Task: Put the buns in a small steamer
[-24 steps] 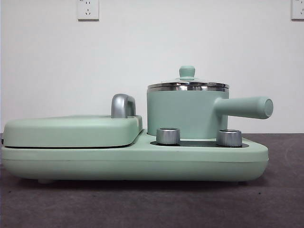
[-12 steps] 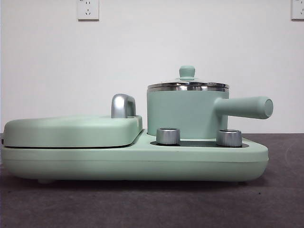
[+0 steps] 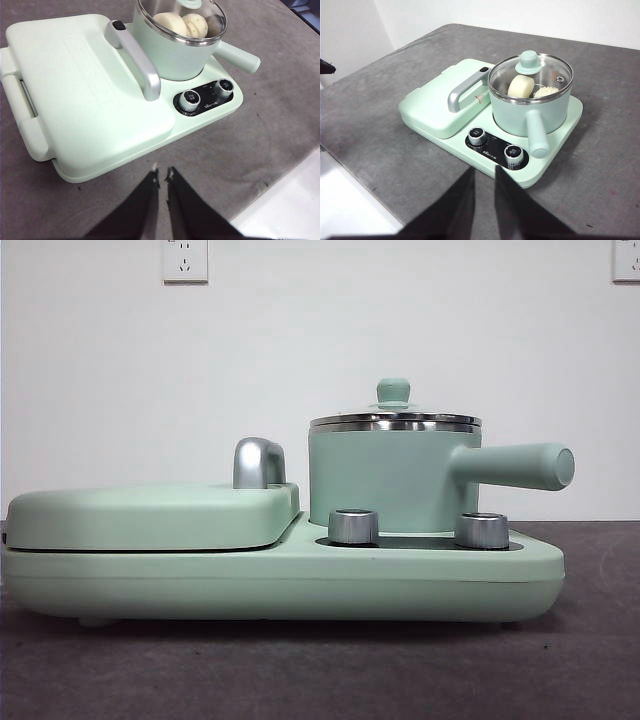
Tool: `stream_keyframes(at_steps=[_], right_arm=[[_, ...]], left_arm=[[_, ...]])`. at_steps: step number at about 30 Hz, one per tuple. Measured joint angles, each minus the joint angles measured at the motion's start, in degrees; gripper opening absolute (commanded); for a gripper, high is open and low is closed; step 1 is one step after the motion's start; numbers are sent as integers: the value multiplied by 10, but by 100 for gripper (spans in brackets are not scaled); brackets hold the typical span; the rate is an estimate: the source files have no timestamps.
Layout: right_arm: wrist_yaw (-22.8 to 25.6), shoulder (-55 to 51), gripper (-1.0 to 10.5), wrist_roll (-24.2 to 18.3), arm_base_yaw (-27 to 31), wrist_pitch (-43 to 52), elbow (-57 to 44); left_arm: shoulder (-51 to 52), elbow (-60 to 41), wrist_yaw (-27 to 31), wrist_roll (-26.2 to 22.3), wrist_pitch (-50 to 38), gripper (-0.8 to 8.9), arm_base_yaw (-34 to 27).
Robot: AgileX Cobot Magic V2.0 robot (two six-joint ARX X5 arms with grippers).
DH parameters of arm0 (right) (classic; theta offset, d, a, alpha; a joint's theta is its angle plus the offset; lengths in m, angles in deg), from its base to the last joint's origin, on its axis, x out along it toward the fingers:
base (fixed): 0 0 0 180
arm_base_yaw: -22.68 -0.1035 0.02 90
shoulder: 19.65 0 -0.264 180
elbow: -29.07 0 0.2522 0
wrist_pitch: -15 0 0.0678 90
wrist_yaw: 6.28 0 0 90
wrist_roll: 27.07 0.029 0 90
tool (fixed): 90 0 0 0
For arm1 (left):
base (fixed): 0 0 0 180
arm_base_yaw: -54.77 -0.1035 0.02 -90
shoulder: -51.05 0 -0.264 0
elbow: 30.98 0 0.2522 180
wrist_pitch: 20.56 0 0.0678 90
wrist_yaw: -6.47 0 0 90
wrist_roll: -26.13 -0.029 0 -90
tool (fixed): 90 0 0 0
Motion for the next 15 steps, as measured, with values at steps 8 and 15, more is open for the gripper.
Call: stream_keyframes(at_steps=[8,15], right_arm=[[0,0,34,-2,0,0,0],[0,0,34,-2,0,1,0]], left_arm=[[0,0,0,0,0,20,0],[12,-3,0,0,-2,20,-4]])
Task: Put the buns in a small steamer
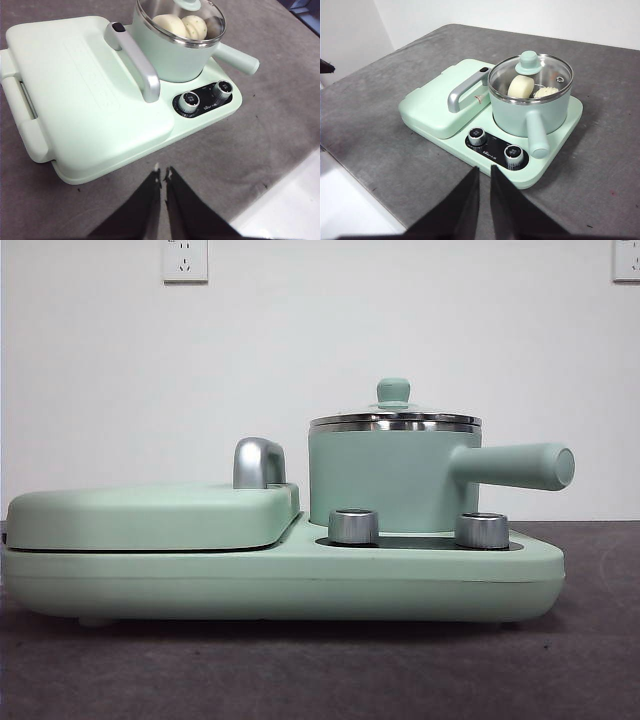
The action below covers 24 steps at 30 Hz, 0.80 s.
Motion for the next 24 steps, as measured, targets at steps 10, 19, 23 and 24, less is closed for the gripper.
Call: stream_keyframes(at_steps=[10,19,23,24], right_arm=[[0,0,34,0,0,0,0],[0,0,34,0,0,0,0],[0,0,34,0,0,0,0],[0,0,34,0,0,0,0]], left_arm=[[113,-161,0,-47,-156,20,-224],[249,-395,1,-126,-362,20,-371],[270,-441,1,-124,-372,20,-382],[275,-447,1,-124,-373,20,-384]])
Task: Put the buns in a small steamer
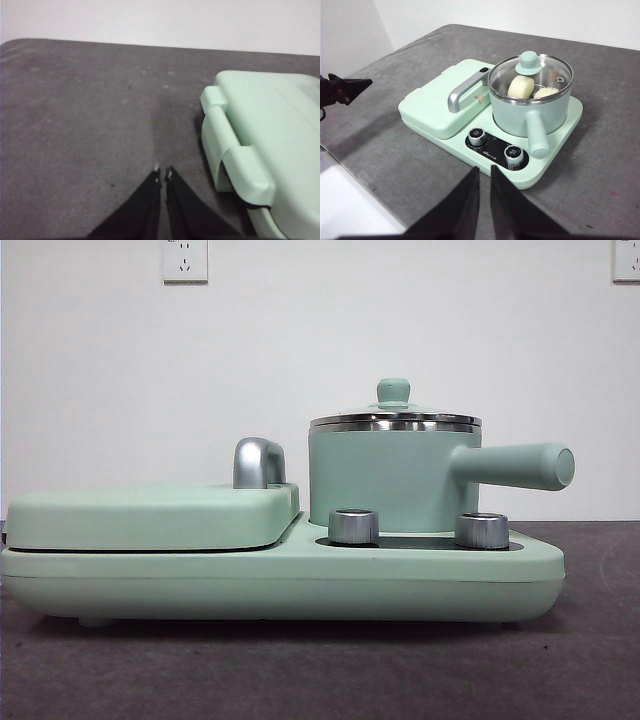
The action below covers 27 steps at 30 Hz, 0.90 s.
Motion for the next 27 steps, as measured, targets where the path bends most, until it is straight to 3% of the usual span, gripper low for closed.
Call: stream_keyframes(at_steps=[10,18,27], right_arm=[[0,0,34,0,0,0,0],[0,0,34,0,0,0,0],[0,0,34,0,0,0,0]], left_arm=[[7,-33,-5,-2,-42,20,-2],[7,-33,-5,-36,-42,20,-2],[7,-33,-5,-38,-42,20,-2]])
